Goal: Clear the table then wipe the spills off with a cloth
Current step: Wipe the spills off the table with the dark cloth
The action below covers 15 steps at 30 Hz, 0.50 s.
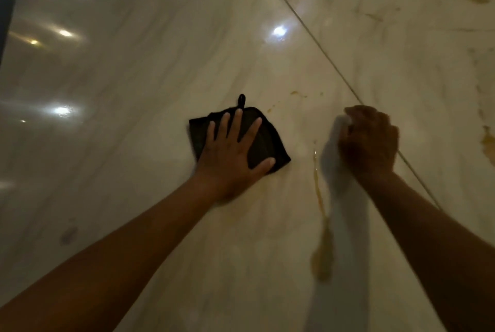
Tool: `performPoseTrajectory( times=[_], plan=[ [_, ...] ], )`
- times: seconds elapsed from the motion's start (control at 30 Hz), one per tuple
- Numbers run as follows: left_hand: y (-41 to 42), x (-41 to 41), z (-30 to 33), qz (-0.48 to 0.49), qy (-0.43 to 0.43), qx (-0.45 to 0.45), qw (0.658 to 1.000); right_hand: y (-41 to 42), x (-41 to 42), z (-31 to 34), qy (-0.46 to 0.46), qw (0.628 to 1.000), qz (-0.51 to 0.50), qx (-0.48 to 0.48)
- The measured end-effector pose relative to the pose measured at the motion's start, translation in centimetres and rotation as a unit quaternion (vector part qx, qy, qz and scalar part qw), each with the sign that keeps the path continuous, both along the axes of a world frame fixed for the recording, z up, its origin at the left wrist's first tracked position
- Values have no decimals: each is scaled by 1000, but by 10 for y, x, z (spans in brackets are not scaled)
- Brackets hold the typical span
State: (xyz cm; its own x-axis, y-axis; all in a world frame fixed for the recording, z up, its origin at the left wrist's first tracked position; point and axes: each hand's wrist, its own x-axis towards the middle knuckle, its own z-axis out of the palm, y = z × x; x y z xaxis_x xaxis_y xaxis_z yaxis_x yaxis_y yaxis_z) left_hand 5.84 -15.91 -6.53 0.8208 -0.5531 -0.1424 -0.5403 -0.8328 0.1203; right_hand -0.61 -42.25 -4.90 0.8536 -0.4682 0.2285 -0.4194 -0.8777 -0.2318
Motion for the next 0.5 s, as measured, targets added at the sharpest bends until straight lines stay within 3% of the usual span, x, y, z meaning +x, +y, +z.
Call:
performPoseTrajectory(
  times=[0.07,0.27,0.33,0.5],
  plan=[
    [-21,27,-2,0,-4,-3,1000,-25,-7,-8,34,999,2,-16],
    [-104,97,-2,46,5,7,999,-28,-10,-20,7,1000,-11,-18],
    [-116,95,-1,48,9,11,999,-31,-11,-20,8,1000,-15,-3],
    [-117,40,-4,-54,-7,-11,998,-30,-12,-18,58,996,-58,28]
  ],
)
